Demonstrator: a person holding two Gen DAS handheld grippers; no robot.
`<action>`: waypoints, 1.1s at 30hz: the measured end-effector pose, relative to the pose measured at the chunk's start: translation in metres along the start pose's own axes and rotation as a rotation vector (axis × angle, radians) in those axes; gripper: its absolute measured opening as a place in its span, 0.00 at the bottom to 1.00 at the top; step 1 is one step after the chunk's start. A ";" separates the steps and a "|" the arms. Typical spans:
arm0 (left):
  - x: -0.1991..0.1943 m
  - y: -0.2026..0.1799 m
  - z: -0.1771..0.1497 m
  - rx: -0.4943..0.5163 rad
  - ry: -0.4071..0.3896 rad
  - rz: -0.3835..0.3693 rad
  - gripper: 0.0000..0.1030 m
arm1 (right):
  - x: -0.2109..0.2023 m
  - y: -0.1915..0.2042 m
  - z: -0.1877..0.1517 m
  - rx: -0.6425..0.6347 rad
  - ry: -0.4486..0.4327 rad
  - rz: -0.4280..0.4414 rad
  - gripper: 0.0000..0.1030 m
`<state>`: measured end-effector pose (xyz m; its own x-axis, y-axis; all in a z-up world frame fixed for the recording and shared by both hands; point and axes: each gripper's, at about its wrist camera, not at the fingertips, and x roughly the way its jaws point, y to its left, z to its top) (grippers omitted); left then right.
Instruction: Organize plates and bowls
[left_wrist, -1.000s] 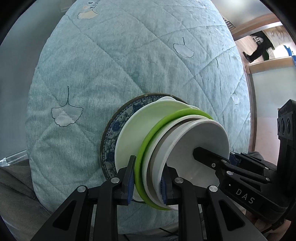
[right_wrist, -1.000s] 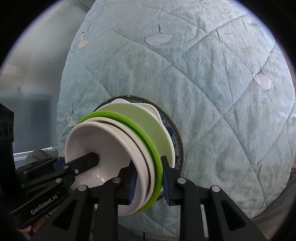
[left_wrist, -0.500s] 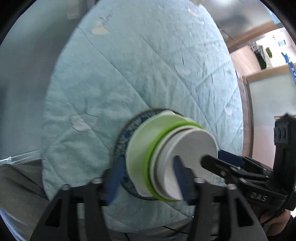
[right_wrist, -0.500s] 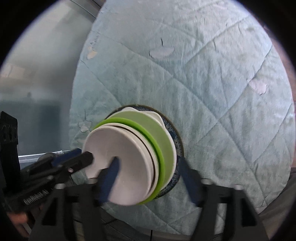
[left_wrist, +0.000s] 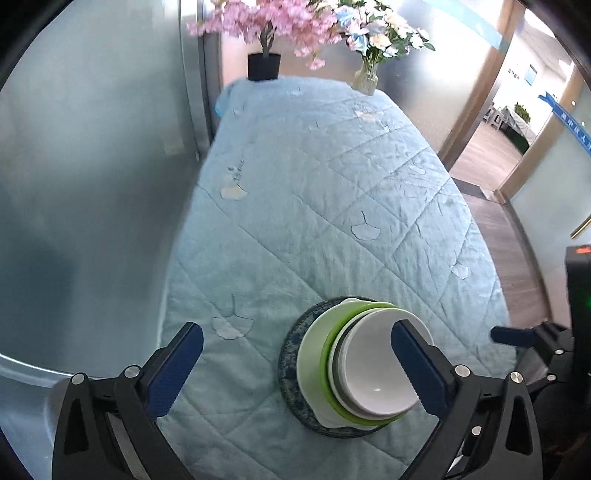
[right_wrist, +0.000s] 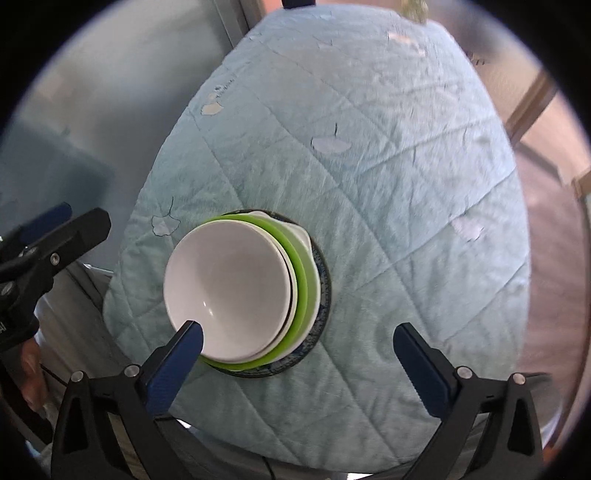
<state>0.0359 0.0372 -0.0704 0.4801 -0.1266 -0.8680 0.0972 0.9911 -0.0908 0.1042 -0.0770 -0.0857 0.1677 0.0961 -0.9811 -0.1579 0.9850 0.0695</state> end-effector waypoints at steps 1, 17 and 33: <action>-0.006 -0.001 -0.002 0.002 -0.008 0.012 0.99 | -0.006 0.001 -0.003 -0.011 -0.025 -0.013 0.99; -0.036 -0.018 -0.072 -0.005 -0.095 0.094 0.99 | -0.026 0.005 -0.061 -0.003 -0.116 -0.033 0.99; -0.054 -0.033 -0.087 0.007 -0.063 0.085 0.99 | -0.054 0.019 -0.079 -0.030 -0.186 -0.047 0.99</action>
<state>-0.0688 0.0146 -0.0632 0.5411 -0.0441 -0.8398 0.0598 0.9981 -0.0139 0.0150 -0.0752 -0.0462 0.3520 0.0778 -0.9327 -0.1742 0.9846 0.0164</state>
